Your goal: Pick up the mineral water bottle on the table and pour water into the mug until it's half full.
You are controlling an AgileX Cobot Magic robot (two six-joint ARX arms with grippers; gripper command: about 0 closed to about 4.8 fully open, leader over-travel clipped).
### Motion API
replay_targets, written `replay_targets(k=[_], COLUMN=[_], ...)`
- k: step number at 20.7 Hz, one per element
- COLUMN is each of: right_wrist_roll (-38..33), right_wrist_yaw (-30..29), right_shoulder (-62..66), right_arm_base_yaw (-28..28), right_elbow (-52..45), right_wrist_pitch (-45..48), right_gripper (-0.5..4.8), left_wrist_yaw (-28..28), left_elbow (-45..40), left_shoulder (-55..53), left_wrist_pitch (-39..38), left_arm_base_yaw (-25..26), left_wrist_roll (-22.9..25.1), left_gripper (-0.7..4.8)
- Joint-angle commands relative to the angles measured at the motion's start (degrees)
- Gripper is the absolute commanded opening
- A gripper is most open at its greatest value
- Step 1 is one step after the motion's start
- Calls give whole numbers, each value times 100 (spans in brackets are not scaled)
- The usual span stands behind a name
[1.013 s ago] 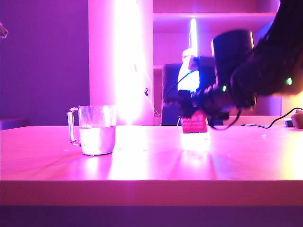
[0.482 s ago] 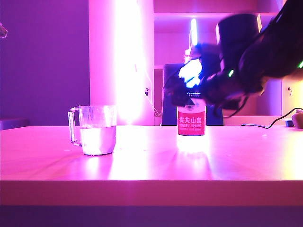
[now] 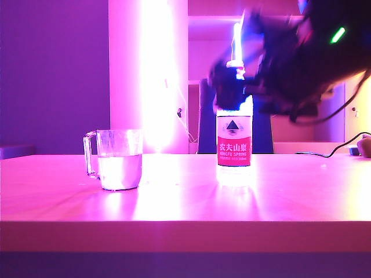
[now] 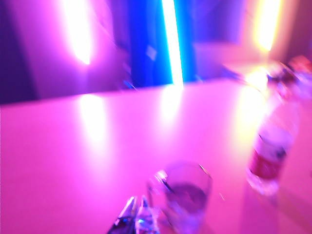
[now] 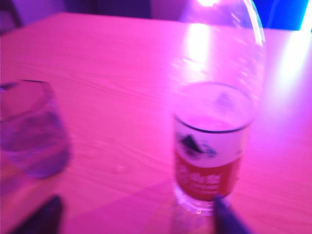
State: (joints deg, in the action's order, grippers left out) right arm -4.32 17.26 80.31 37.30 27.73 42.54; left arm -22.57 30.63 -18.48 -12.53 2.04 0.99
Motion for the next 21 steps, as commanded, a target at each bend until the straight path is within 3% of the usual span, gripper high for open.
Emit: replay_targets(k=[1, 3, 5, 7, 12, 19, 21], right_wrist_roll=[2, 4, -2, 0, 2, 2, 0], right_wrist_yaw=[678, 876, 846, 859, 876, 732, 243], right_shoulder=[-763, -1333, -1891, -2398, -3751, -4894, -4933], right_arm_base_yaw=[568, 911, 1139, 1434, 2273, 3257, 3298], right_elbow=[-345, -409, -404, -404, -402, -402, -402], right_wrist_pitch=[70, -142, -426, -640, -1178, -1401, -1405], right_gripper=[200, 77, 1, -6, -6, -6, -6], left_wrist_yaw=[863, 1292, 1512, 1832, 1976, 1980, 1978], left_elbow=[9, 4, 0, -2, -332, -1954, -2326], left_shoulder=[610, 1086, 1447, 1825, 1827, 1829, 1829], left_wrist_pitch=[-31, -181, -350, -619, -520, 155, 328], left_arm_base_yaw=[4, 4, 2, 2, 0, -4, -2], left_wrist_roll=[-212, -210, -210, -208, -197, -444, -448], left_gripper=[-5, -5, -5, -5, -5, -5, -5])
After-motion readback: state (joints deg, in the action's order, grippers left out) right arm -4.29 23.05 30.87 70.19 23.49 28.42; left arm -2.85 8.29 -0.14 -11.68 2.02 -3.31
